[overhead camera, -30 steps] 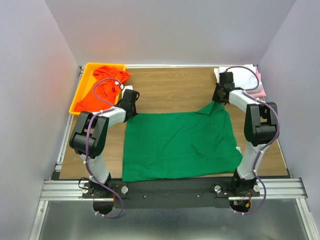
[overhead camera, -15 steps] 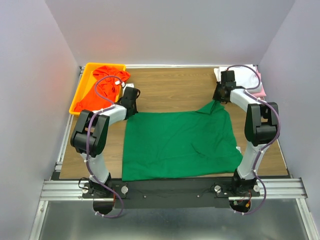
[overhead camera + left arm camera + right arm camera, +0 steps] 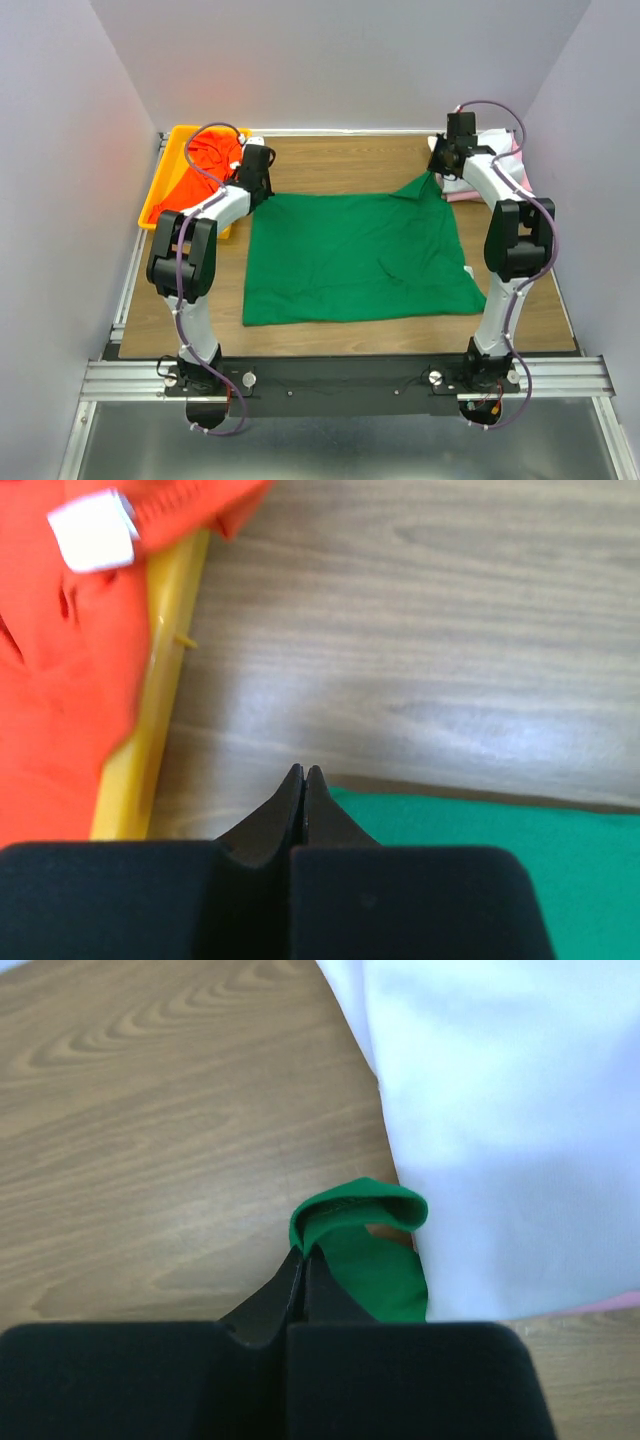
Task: Fold and stack the t-shirts
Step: Fold the tshirt
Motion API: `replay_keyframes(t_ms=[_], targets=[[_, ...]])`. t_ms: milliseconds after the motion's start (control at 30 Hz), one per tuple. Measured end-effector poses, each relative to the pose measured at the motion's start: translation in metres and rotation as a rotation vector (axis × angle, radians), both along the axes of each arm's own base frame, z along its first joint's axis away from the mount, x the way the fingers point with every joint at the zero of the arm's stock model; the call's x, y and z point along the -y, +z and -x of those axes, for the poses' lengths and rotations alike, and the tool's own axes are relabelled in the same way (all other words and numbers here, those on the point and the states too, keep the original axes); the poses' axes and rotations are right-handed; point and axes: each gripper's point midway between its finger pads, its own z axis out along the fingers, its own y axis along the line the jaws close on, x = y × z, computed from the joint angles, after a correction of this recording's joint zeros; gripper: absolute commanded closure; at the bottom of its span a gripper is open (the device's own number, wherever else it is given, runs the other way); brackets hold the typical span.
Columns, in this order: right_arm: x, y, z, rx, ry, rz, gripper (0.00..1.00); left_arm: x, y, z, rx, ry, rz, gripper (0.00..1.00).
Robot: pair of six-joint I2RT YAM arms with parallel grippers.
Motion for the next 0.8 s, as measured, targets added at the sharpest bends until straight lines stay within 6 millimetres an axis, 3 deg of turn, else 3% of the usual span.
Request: replay_keyframes(t_ms=[133, 267, 600, 800], targets=[[-0.002, 0.016, -0.008, 0.027, 0.005, -0.007, 1.0, -0.001, 0.019, -0.014, 0.05, -0.001, 0.012, 1.0], [-0.006, 0.015, 0.003, 0.007, 0.022, -0.024, 1.0, -0.002, 0.022, -0.007, 0.07, -0.005, 0.02, 1.0], [-0.015, 0.016, 0.092, -0.069, 0.066, -0.096, 0.99, -0.007, 0.025, 0.048, 0.095, -0.021, 0.074, 1.0], [-0.013, 0.022, 0.137, -0.071, 0.062, -0.107, 1.0, -0.011, 0.008, 0.071, 0.071, -0.022, 0.082, 1.0]])
